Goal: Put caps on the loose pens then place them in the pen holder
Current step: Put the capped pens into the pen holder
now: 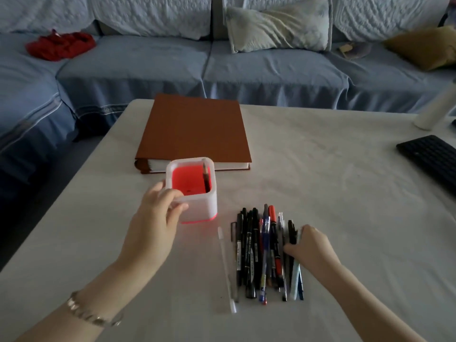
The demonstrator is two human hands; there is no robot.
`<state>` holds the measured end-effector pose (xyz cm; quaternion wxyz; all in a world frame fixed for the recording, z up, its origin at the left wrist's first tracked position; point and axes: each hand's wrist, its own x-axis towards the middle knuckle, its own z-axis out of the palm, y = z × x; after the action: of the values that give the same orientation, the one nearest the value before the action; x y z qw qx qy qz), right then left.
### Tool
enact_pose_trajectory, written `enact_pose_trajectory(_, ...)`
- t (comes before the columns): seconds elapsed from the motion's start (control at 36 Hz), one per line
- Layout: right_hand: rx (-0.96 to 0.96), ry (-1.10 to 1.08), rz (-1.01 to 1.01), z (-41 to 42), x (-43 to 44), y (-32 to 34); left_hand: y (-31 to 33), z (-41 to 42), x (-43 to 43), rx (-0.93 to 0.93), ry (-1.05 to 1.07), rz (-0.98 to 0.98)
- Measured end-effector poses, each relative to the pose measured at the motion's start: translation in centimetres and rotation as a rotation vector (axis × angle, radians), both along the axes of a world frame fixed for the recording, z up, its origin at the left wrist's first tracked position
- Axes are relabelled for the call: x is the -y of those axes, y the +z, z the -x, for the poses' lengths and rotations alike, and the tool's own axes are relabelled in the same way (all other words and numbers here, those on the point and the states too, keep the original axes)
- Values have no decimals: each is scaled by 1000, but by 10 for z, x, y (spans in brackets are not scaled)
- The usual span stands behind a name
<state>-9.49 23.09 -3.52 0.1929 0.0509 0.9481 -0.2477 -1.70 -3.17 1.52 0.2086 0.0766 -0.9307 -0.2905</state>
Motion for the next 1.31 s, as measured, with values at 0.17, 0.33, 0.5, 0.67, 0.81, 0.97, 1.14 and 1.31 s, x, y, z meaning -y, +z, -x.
enact_pose_trajectory(0.17, -3, 26, -2, 4, -1, 1, -30, -46, 4, 76, 73, -124)
enact_pose_trajectory(0.33, -332, 7, 336, -1, 12, 62, -31, -53, -14, 56, -5, -177)
enact_pose_trajectory(0.5, -582, 84, 960, -25, 66, 125, -36, -53, -32, 56, -4, -151)
enact_pose_trajectory(0.67, -452, 272, 648, -29, 111, 79, -38, -49, -45, 59, -9, -151)
enact_pose_trajectory(0.81, -394, 232, 588, -27, 94, 60, -38, -50, -44, 25, -27, -170)
enact_pose_trajectory(0.97, -382, 0, 306, -9, 22, 40, -41, -48, -42, -19, -40, -164)
enact_pose_trajectory(1.14, -46, 30, -99, -4, -7, 5, -42, -47, -44, -25, -3, -125)
enact_pose_trajectory(1.31, -47, 7, -11, -1, 14, -4, -44, -46, -40, -12, -27, -92)
